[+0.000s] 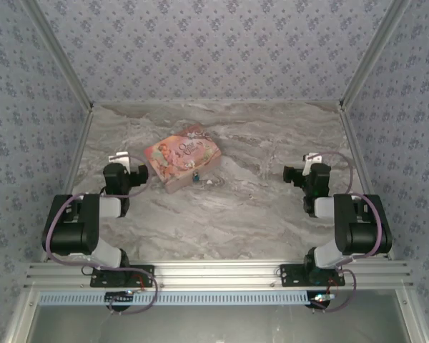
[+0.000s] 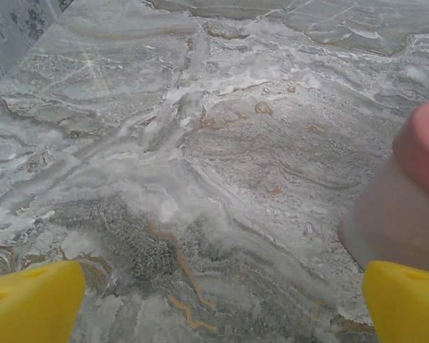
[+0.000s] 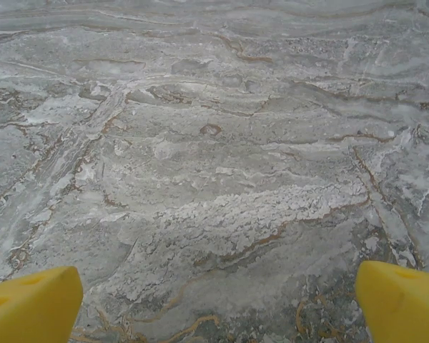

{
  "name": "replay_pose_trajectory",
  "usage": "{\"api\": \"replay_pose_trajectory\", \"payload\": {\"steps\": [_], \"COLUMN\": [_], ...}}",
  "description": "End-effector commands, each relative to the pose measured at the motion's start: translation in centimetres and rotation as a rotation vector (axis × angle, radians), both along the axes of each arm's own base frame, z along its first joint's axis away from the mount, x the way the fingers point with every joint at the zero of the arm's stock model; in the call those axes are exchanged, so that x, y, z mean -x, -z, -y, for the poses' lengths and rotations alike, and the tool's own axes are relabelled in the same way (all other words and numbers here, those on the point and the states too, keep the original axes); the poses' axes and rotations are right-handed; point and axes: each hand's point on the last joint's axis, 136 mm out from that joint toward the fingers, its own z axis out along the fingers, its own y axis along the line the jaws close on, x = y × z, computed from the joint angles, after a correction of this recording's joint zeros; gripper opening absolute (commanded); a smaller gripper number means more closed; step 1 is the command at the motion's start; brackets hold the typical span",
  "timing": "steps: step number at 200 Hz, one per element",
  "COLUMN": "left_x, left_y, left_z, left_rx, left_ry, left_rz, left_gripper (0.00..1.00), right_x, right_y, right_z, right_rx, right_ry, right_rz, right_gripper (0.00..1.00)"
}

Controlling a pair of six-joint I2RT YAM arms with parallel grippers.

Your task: Unlock a padlock with a key

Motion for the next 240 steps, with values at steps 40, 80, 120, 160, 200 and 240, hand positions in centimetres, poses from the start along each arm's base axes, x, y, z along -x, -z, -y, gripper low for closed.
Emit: {"api": "replay_pose_trajectory", "payload": {"steps": [40,80,120,160,200,240], "left_x": [-1.27,-1.29,-1.29,-1.29,-1.28,-1.37], "left_y": [-1.52,-1.56,-1.57,-1.56,-1.48,-1.54], "left_z": [0.07,0.05,0.1,0.05,0.12,0.05], "left_rx": [-0.019,-0.018,-0.018,-0.018,-0.014,-0.004], "left_ry": [0.023,0.023,0.024,0.023,0.028,0.032], "left_rz": [0.059,0.06,0.06,0.06,0.057,0.057], "left_gripper": [1.0,1.0,1.0,1.0,0.99,0.99], "right_x": [-1.13,-1.13,-1.14,-1.13,-1.15,-1.2], "right_y": [-1.3,-1.27,-1.27,-1.26,-1.28,-1.28], "right_z": [0.13,0.12,0.11,0.12,0.11,0.14], "right_rx": [0.028,0.029,0.028,0.031,0.028,0.028], "right_ry": [-0.015,-0.015,-0.015,-0.015,-0.016,-0.016], "right_rz": [0.049,0.048,0.048,0.047,0.047,0.047], "right_gripper": [1.0,1.0,1.0,1.0,1.0,1.0]}}
